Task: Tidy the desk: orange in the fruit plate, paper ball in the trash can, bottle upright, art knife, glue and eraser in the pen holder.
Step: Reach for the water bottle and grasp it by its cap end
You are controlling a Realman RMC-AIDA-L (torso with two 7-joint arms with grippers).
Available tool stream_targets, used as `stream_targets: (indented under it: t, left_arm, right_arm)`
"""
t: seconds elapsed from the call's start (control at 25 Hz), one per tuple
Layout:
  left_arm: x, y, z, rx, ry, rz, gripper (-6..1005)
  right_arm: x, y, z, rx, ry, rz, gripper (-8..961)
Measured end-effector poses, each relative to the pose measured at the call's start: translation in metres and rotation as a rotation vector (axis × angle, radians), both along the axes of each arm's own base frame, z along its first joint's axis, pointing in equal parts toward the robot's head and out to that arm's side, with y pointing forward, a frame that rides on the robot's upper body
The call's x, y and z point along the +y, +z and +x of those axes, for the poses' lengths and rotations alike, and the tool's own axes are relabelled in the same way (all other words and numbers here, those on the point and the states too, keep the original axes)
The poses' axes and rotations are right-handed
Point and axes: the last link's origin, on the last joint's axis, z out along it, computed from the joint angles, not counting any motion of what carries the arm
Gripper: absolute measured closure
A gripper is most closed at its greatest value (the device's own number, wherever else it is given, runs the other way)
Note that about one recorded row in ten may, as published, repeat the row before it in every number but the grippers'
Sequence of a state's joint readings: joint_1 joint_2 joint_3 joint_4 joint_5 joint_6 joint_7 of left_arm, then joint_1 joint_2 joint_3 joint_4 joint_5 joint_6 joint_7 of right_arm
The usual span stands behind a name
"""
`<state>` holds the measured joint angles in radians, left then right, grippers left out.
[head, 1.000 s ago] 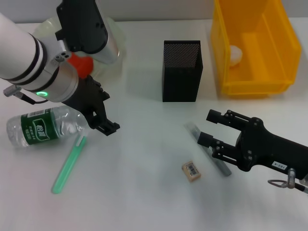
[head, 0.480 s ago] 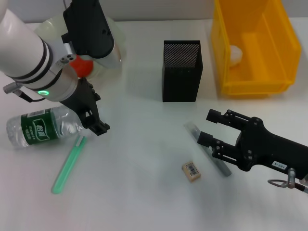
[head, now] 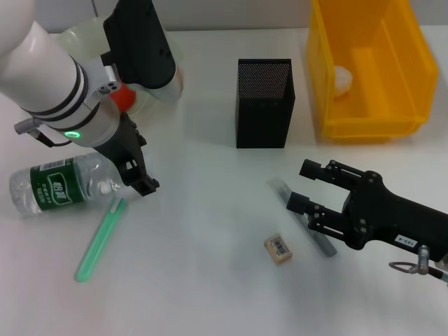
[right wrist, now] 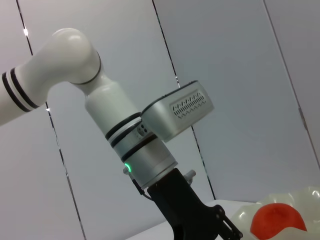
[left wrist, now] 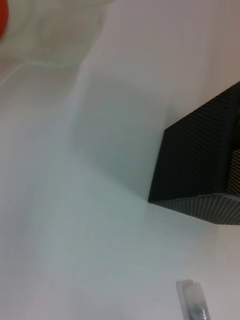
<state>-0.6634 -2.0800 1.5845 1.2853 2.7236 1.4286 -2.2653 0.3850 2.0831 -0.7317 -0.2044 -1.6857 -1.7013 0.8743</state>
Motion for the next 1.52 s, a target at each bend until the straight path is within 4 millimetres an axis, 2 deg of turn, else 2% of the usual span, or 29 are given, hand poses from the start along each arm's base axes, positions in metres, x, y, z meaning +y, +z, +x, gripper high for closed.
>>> stream_targets:
  t: [1.36, 1.52]
  left_arm:
    - [0.009, -0.003, -0.013, 0.065, 0.038, 0.035, 241]
    - [0.011, -0.004, -0.015, 0.084, 0.054, 0.038, 411]
  right_arm:
    - [0.002, 0.0, -0.002, 0.0, 0.007, -0.001, 300]
    - [0.002, 0.0, -0.002, 0.0, 0.008, 0.0, 300]
